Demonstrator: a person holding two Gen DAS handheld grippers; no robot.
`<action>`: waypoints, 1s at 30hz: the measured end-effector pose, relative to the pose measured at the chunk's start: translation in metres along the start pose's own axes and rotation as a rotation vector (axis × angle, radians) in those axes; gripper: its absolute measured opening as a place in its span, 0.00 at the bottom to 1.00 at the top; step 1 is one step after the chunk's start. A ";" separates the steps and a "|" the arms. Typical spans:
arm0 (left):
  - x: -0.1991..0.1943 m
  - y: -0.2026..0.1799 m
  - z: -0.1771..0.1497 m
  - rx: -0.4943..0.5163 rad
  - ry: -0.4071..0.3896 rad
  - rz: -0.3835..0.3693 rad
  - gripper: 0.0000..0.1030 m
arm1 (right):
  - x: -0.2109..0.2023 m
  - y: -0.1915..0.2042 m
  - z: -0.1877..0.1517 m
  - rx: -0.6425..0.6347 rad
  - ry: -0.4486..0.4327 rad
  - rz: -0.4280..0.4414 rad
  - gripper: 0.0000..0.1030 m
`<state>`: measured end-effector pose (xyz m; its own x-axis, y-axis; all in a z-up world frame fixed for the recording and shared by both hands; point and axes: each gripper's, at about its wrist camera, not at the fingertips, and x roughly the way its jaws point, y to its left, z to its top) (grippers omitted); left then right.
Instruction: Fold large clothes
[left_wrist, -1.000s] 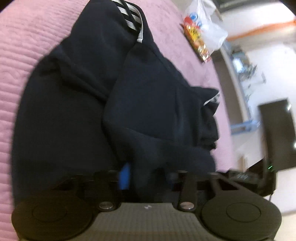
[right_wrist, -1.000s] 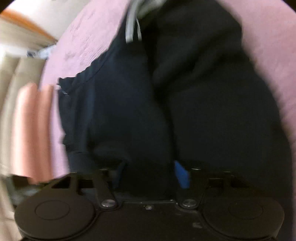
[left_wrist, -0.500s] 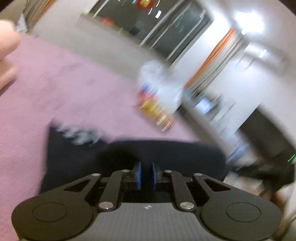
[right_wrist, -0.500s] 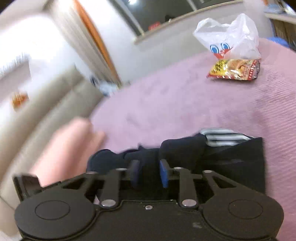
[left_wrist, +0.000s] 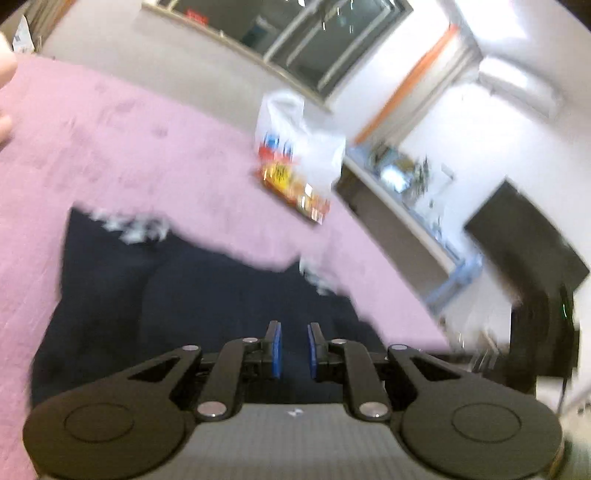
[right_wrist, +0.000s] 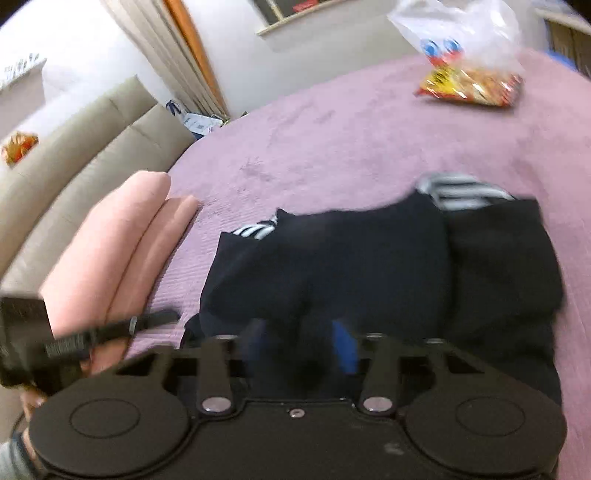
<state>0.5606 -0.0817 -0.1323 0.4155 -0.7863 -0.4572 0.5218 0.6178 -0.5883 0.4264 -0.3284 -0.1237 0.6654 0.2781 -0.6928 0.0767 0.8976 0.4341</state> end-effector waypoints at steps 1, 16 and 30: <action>0.016 0.000 0.004 0.001 0.008 0.010 0.16 | 0.011 0.006 0.003 -0.010 0.009 0.003 0.28; 0.001 0.036 -0.090 -0.097 0.347 0.071 0.07 | 0.019 0.001 -0.065 -0.114 0.267 -0.127 0.37; -0.115 0.030 -0.157 -0.220 0.424 0.319 0.13 | -0.040 -0.011 -0.137 -0.105 0.389 -0.369 0.43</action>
<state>0.4117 0.0263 -0.2021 0.1685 -0.5231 -0.8354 0.2333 0.8446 -0.4818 0.2969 -0.3028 -0.1795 0.2830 0.0260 -0.9588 0.1650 0.9834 0.0754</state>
